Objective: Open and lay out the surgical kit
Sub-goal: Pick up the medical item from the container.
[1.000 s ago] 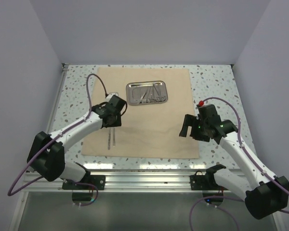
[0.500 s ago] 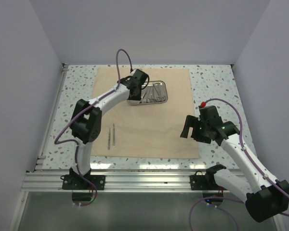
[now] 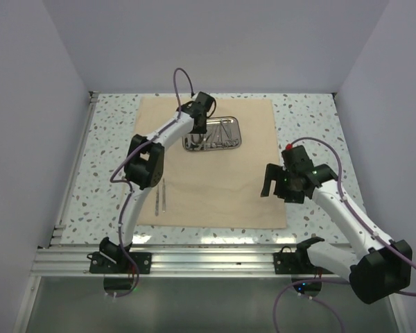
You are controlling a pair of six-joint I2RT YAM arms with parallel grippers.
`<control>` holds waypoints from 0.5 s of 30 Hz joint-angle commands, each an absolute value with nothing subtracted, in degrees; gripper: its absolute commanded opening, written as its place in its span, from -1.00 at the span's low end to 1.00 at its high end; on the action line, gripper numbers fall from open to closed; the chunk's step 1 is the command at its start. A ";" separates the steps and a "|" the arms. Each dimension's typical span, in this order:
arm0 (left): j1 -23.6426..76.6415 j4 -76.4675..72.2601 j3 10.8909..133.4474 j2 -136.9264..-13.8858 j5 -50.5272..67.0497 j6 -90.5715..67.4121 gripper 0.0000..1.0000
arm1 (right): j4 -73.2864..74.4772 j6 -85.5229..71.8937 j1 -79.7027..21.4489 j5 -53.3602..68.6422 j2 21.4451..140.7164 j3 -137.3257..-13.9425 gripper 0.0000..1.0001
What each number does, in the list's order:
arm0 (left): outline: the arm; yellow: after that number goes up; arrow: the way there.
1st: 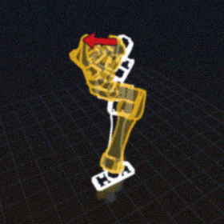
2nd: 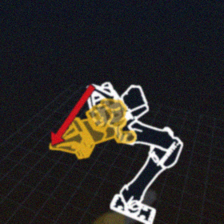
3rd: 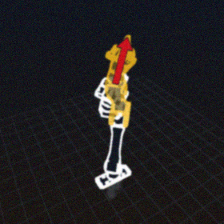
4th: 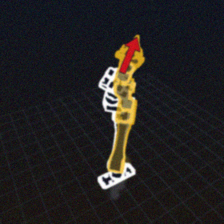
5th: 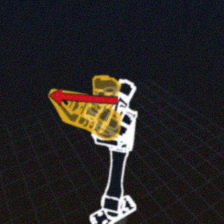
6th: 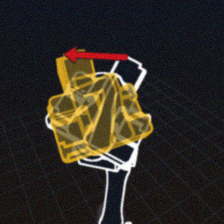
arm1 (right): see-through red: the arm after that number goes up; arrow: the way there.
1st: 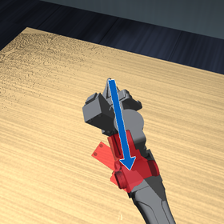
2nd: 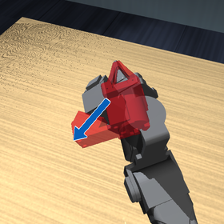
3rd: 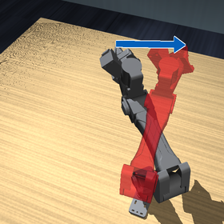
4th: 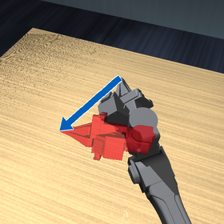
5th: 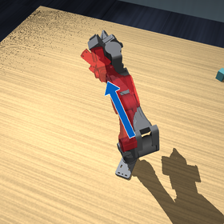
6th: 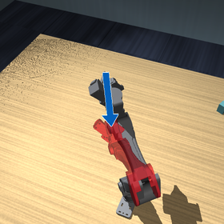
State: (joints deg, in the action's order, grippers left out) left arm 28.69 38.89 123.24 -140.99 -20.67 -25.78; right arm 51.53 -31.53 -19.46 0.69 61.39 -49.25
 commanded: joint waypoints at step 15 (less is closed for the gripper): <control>26.28 34.37 131.13 -146.78 -16.52 -23.20 -0.17 | 50.89 -28.48 -19.25 -1.76 70.14 -55.81 0.80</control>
State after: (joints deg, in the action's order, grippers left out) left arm 25.71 36.10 130.30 -146.50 -18.00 -24.29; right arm 51.44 -29.63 -19.46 -0.62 69.82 -53.41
